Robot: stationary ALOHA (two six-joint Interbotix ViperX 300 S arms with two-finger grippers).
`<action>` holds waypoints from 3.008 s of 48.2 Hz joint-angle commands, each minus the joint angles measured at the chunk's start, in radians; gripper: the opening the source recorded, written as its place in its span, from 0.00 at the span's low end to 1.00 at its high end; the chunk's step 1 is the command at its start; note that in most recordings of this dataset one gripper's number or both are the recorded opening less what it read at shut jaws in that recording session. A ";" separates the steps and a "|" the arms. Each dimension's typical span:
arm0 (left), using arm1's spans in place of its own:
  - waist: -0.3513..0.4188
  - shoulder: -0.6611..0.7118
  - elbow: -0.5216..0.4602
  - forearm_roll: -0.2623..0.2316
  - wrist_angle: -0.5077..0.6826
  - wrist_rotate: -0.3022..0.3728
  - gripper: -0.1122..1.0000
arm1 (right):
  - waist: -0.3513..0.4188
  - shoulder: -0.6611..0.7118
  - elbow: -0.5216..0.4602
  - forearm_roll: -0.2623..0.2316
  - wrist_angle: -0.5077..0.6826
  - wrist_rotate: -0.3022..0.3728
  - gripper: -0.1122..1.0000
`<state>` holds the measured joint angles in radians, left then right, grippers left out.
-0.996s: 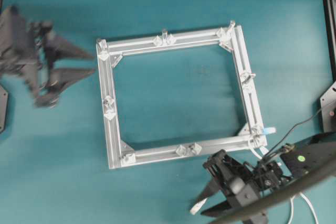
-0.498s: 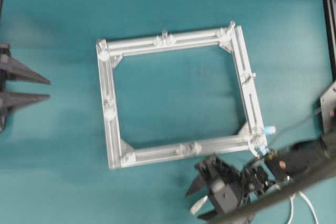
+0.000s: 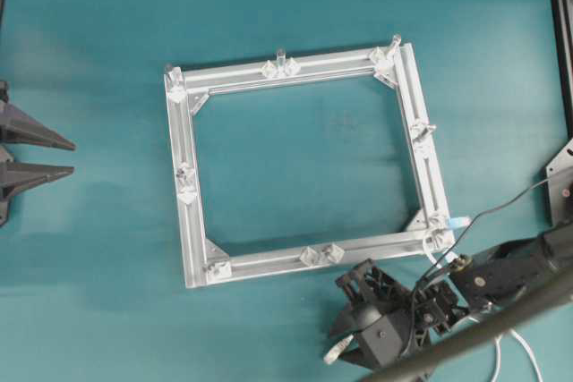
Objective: Move the cable alternately left and right between 8 pins so it hooks onto each one.
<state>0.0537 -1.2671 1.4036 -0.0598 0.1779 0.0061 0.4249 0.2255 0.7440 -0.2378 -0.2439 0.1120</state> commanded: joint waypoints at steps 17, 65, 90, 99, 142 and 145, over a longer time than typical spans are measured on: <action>-0.002 0.008 -0.003 0.005 -0.017 0.000 0.56 | -0.006 -0.103 -0.011 0.002 0.141 0.025 0.25; 0.005 -0.011 0.014 0.005 -0.031 -0.005 0.56 | -0.433 -0.333 -0.017 -0.009 0.497 0.476 0.25; 0.006 -0.011 0.015 0.003 -0.031 -0.005 0.56 | -0.397 -0.072 -0.364 -0.006 0.603 0.526 0.25; 0.005 -0.011 0.018 0.003 -0.035 -0.005 0.56 | -0.333 -0.038 -0.387 -0.008 0.606 0.523 0.25; 0.005 -0.011 0.020 0.003 -0.038 -0.006 0.56 | -0.109 0.112 -0.594 0.002 0.670 0.730 0.25; 0.005 -0.011 0.020 0.005 -0.038 -0.006 0.56 | -0.104 0.121 -0.604 -0.005 0.670 0.770 0.25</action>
<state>0.0552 -1.2855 1.4343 -0.0598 0.1488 0.0046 0.3099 0.3590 0.1810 -0.2332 0.4295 0.8575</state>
